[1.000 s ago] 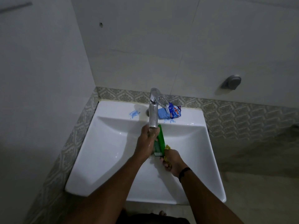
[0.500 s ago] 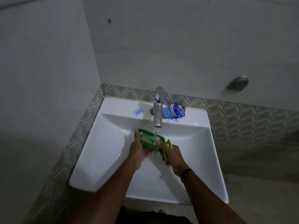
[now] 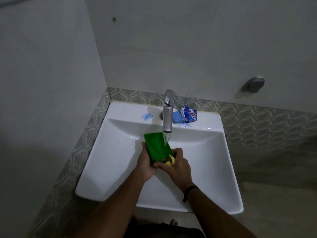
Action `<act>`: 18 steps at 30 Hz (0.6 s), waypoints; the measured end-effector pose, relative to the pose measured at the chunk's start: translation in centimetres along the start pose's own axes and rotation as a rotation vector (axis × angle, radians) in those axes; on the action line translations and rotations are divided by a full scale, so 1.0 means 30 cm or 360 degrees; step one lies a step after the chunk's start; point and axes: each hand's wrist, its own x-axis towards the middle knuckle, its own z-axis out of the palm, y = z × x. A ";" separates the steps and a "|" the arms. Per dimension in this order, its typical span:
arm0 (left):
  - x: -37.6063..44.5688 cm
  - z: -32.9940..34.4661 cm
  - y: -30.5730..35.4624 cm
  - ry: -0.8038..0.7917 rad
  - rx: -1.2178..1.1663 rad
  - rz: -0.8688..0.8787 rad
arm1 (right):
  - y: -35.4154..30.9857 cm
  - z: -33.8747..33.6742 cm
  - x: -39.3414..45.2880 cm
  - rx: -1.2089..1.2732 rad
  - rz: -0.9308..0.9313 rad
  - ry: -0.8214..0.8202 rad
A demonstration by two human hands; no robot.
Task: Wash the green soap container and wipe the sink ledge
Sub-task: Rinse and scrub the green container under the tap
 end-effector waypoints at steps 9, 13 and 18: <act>0.015 -0.051 0.002 -0.0007 0.0182 -0.0037 | 0.019 -0.012 0.004 -0.0088 -0.0325 -0.0097; 0.009 -0.052 0.010 -0.0038 0.0175 -0.0068 | 0.018 -0.003 0.000 -0.0196 -0.0365 -0.0051; -0.014 -0.013 -0.004 0.0057 0.0598 -0.0185 | 0.017 -0.001 0.005 0.0409 -0.0003 0.0119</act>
